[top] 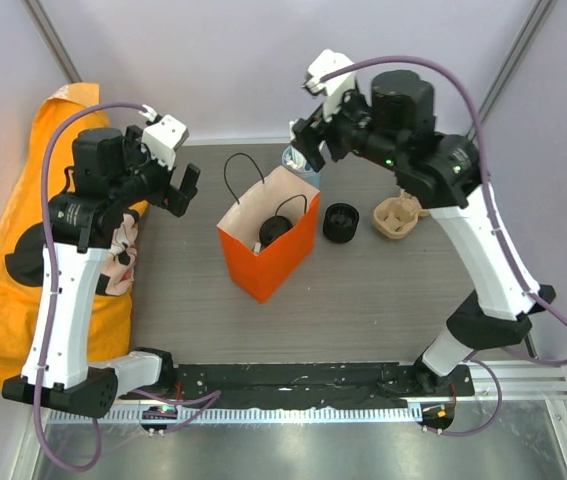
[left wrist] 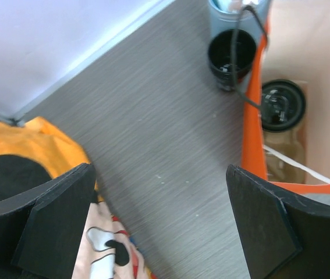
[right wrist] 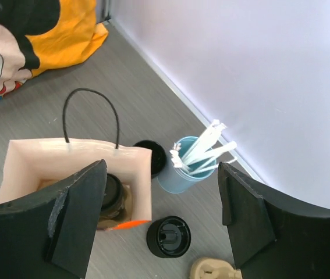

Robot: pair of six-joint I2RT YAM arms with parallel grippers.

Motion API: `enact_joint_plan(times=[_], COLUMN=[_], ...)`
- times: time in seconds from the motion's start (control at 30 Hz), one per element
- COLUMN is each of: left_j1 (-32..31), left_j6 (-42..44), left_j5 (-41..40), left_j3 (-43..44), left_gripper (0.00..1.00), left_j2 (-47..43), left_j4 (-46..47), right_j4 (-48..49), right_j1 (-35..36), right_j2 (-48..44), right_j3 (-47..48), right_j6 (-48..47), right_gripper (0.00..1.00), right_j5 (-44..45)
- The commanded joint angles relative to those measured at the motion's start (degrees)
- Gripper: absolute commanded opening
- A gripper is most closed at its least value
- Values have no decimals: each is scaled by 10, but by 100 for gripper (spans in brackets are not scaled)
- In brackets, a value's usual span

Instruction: Pack the takeout coffee

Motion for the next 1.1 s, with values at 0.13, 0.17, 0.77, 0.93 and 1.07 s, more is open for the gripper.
enact_joint_plan(times=[0.13, 0.17, 0.77, 0.93, 1.07], left_j1=[2, 2, -47, -55, -66], left_j6=[-15, -16, -19, -23, -24], left_j5=[130, 137, 63, 64, 62], left_j3=[-33, -34, 34, 63, 71], left_gripper=[100, 100, 100, 100, 100], left_j2=[-1, -1, 90, 114, 125], left_j4=[-6, -5, 33, 31, 32], right_j4=[108, 118, -43, -83, -49], right_j1=[-130, -139, -244, -243, -240], right_j2=[-92, -91, -100, -103, -93], right_j3=[-199, -211, -279, -287, -294], right_j6=[56, 61, -216, -262, -228], right_gripper=[80, 80, 81, 81, 78], right_j5=[-87, -104, -546, -590, -611])
